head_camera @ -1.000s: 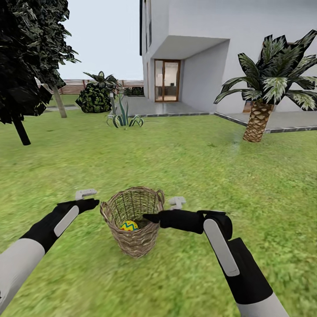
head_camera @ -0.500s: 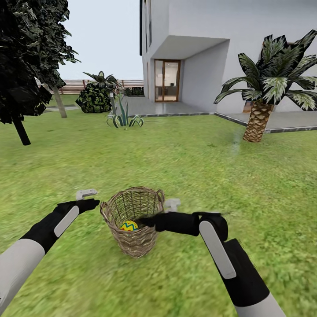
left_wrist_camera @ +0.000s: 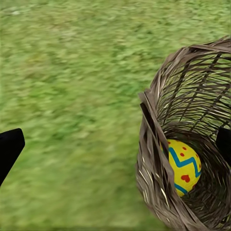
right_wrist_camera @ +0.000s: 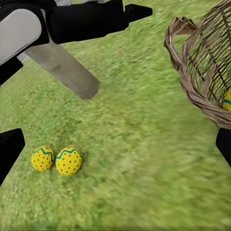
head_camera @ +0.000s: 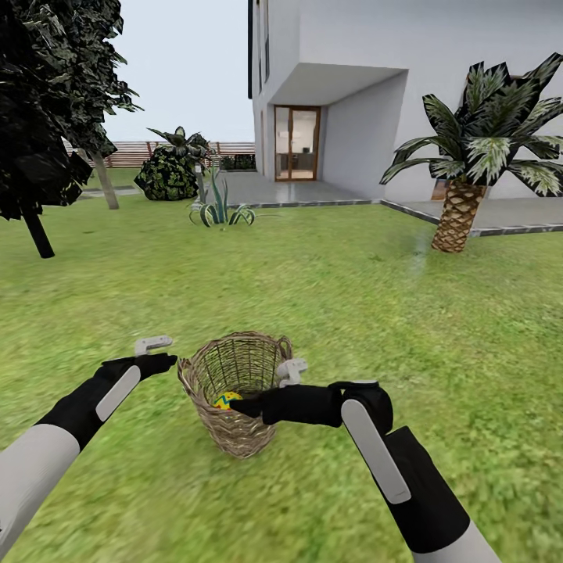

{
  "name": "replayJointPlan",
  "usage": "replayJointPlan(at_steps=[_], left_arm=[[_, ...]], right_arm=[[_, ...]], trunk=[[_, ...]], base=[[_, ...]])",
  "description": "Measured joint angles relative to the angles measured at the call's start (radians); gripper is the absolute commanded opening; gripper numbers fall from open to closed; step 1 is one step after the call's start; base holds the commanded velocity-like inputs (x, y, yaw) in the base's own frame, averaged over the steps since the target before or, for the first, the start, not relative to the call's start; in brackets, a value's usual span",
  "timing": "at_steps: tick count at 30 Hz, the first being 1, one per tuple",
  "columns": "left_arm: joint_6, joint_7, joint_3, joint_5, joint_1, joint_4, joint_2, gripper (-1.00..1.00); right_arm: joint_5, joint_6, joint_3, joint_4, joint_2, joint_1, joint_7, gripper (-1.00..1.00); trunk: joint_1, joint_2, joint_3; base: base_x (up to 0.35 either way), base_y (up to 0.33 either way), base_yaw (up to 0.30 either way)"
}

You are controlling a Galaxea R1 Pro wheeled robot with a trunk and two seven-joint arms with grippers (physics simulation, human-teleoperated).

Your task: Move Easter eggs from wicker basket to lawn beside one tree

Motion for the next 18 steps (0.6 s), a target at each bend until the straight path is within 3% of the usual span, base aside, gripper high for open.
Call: replayJointPlan(at_steps=[18], left_arm=[[0.000,0.000,0.000,0.000,0.000,0.000,0.000,1.00]], right_arm=[[0.002,0.000,0.000,0.000,-0.001,0.000,0.000,1.00]], trunk=[[0.000,0.000,0.000]], base=[[0.000,0.000,0.000]])
